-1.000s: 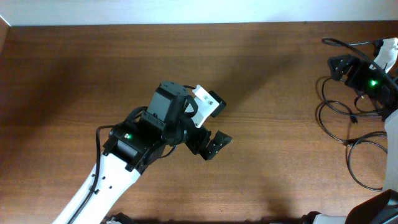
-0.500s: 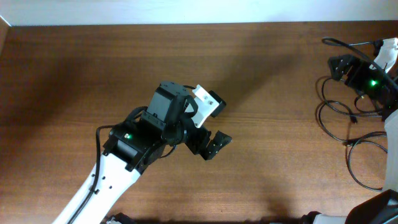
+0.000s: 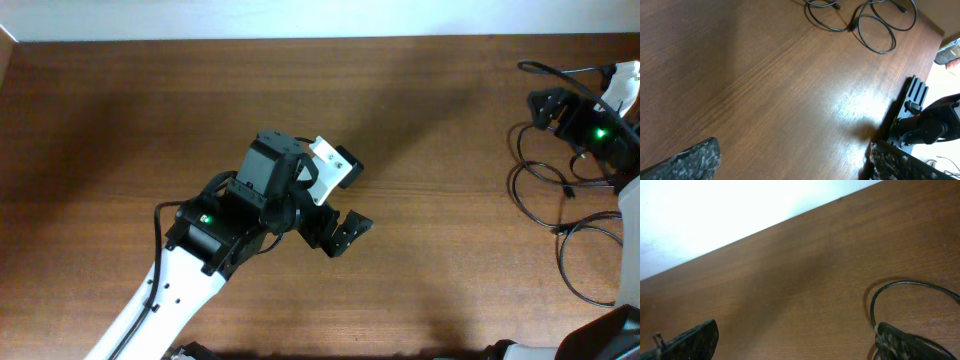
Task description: Untangle cables
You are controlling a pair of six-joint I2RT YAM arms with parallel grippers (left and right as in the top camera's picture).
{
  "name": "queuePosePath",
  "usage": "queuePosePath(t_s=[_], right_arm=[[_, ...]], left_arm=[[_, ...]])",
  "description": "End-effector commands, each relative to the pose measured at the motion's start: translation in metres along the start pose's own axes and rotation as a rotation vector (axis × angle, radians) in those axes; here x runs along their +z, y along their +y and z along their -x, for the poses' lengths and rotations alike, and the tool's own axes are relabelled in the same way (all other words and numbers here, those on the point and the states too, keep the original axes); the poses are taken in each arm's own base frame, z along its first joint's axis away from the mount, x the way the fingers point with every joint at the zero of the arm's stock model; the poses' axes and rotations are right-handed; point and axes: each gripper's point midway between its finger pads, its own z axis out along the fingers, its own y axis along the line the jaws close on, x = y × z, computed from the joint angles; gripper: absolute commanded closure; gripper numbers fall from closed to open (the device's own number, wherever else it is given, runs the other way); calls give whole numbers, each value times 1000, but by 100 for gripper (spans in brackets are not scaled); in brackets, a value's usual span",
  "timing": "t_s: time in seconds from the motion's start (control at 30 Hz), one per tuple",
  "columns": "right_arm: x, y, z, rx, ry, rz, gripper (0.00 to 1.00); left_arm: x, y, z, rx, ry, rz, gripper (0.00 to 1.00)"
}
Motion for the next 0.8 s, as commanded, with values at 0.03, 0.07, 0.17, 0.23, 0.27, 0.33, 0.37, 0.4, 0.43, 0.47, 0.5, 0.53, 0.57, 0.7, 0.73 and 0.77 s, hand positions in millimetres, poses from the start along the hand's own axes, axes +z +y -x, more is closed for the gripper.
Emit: queuePosePath(t_s=[0.03, 0.07, 0.17, 0.23, 0.27, 0.33, 0.37, 0.4, 0.43, 0.47, 0.5, 0.53, 0.57, 0.7, 0.73, 0.77], right_arm=[[1, 1, 2, -14, -3, -6, 1], [1, 0, 2, -14, -3, -6, 1], [1, 1, 2, -14, -3, -6, 1], [1, 1, 2, -14, -3, -6, 1], [1, 1, 2, -14, -3, -6, 1], [1, 0, 2, -14, -3, -6, 1], [1, 1, 2, -14, -3, -6, 1], [1, 1, 2, -14, -3, -6, 1], [1, 1, 2, -14, -3, -6, 1], [1, 0, 2, -14, -3, -6, 1], [1, 0, 2, -14, -3, -6, 1], [1, 1, 2, -14, -3, -6, 1], [1, 1, 2, -14, -3, -6, 1], [1, 1, 2, -14, -3, -6, 1], [1, 1, 2, -14, -3, -6, 1], [1, 1, 2, -14, -3, -6, 1]], left_arm=[[-2, -2, 5, 2, -12, -1, 1], [-2, -2, 5, 2, -12, -1, 1], [-2, -2, 5, 2, -12, -1, 1], [-2, -2, 5, 2, -12, -1, 1], [-2, -2, 5, 2, -12, -1, 1], [-2, -2, 5, 2, -12, -1, 1], [-2, -2, 5, 2, -12, -1, 1], [-2, -2, 5, 2, -12, -1, 1], [-2, -2, 5, 2, -12, -1, 1], [-2, -2, 5, 2, -12, -1, 1], [-2, -2, 5, 2, -12, -1, 1], [-2, -2, 5, 2, -12, -1, 1], [-2, -2, 5, 2, -11, -1, 1], [-2, -2, 1, -5, 3, -2, 1], [-2, -2, -1, -8, 10, -3, 1], [-2, -2, -3, -10, 16, -1, 1]])
